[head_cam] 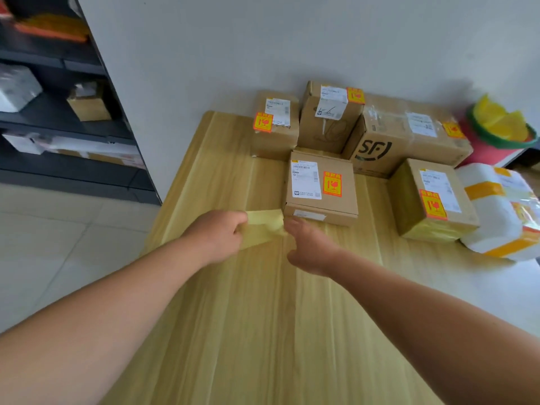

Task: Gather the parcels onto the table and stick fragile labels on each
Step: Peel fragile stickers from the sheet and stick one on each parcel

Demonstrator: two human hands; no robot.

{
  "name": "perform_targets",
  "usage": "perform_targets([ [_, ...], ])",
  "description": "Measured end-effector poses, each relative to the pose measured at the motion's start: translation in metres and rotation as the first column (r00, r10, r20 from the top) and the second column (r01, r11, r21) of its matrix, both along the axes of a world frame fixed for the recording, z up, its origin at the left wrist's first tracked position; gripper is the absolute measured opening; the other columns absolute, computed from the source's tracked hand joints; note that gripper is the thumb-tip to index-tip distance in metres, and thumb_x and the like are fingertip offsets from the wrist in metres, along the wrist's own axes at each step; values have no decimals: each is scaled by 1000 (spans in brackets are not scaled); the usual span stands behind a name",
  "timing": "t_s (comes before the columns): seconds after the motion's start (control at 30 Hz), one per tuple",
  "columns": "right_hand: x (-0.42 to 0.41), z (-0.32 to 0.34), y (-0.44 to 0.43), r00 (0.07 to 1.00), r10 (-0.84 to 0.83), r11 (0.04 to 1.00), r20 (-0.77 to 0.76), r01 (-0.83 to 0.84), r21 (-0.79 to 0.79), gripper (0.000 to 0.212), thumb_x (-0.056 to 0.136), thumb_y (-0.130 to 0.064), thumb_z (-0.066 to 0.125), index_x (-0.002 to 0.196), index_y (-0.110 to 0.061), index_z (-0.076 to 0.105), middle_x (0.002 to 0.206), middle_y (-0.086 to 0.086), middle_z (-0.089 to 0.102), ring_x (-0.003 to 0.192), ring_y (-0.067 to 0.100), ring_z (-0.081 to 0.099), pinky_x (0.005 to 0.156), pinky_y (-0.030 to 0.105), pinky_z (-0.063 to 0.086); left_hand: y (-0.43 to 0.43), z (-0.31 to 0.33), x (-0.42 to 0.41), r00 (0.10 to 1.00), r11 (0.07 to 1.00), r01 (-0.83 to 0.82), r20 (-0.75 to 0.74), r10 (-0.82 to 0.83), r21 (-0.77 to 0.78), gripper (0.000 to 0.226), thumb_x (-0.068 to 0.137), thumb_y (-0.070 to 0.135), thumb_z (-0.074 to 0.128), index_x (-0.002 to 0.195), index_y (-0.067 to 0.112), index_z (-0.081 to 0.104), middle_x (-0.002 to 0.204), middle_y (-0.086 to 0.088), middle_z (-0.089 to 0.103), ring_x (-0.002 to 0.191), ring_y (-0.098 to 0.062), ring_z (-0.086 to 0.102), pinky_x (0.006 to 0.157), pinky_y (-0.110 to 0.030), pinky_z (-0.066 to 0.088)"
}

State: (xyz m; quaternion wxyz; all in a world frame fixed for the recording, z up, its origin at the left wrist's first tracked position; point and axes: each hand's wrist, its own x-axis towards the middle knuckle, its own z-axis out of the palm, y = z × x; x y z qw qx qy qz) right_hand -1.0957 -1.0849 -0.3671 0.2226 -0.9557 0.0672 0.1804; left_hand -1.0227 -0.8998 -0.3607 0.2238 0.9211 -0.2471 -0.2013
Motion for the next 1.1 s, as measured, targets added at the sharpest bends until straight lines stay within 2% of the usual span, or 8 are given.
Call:
perform_targets([
  [0.13, -7, 31, -22, 967, -254, 946, 4, 248, 210, 37, 85, -13, 64, 119, -27, 65, 112, -2, 67, 103, 20, 62, 90, 34, 51, -21, 51, 12, 998, 976, -63, -43, 55, -208, 16, 81, 6, 49, 74, 17, 59, 58, 1, 54, 55, -19, 49, 53, -26, 35],
  [0.23, -19, 49, -49, 935, -353, 890, -16, 341, 304, 19, 87, -14, 64, 104, -21, 70, 100, 1, 72, 97, 21, 66, 92, 43, 53, -38, 71, 19, 994, 944, -103, -63, 87, -315, 14, 81, 7, 53, 74, 16, 60, 68, -2, 60, 61, -21, 53, 60, -28, 41],
  [0.43, -68, 75, -114, 844, -537, 755, 5, 477, 450, 10, 94, -14, 60, 98, -19, 67, 93, 1, 74, 86, 17, 71, 84, 40, 58, -104, 84, 6, 997, 948, -70, -63, 52, -311, 10, 81, 15, 70, 82, 20, 62, 78, 2, 62, 75, -20, 58, 76, -33, 49],
  [0.6, -132, 71, -195, 773, -634, 673, -24, 567, 475, 4, 92, -16, 64, 94, -14, 66, 93, 3, 73, 83, 17, 72, 77, 36, 59, -196, 79, -40, 1000, 965, -4, 12, 7, -262, 23, 82, 7, 65, 66, 19, 53, 67, 2, 54, 67, -18, 49, 60, -28, 37],
  [0.73, -200, 57, -262, 734, -676, 622, -60, 613, 488, 16, 89, -1, 62, 87, -16, 66, 87, 4, 70, 74, 15, 67, 64, 25, 54, -275, 73, -84, 999, 970, 41, 14, -39, -239, 18, 82, 11, 64, 68, 19, 56, 70, 1, 59, 70, -18, 53, 59, -28, 36],
  [0.9, -276, 37, -342, 644, -756, 566, -114, 732, 381, 13, 92, -6, 60, 81, -13, 60, 73, 0, 59, 59, 9, 54, 51, 17, 45, -367, 53, -141, 983, 962, 152, -62, -171, -229, 19, 82, 11, 67, 69, 18, 55, 70, -2, 57, 69, -20, 50, 57, -27, 35],
  [1.0, -309, 19, -382, 569, -804, 489, -174, 799, 351, 3, 93, -14, 61, 92, -16, 64, 89, 3, 66, 74, 12, 63, 61, 22, 49, -417, 35, -174, 974, 957, 185, -88, -209, -225, 7, 84, 12, 68, 88, 14, 62, 84, -5, 58, 80, -22, 54, 65, -26, 39],
  [1.1, -333, -3, -415, 493, -837, 410, -235, 852, 327, 3, 93, -18, 61, 93, -19, 64, 97, 4, 67, 81, 14, 66, 67, 26, 52, -455, 17, -202, 976, 966, 188, -75, -204, -175, 36, 85, 15, 69, 120, 15, 58, 106, -5, 56, 100, -24, 56, 83, -29, 44],
])
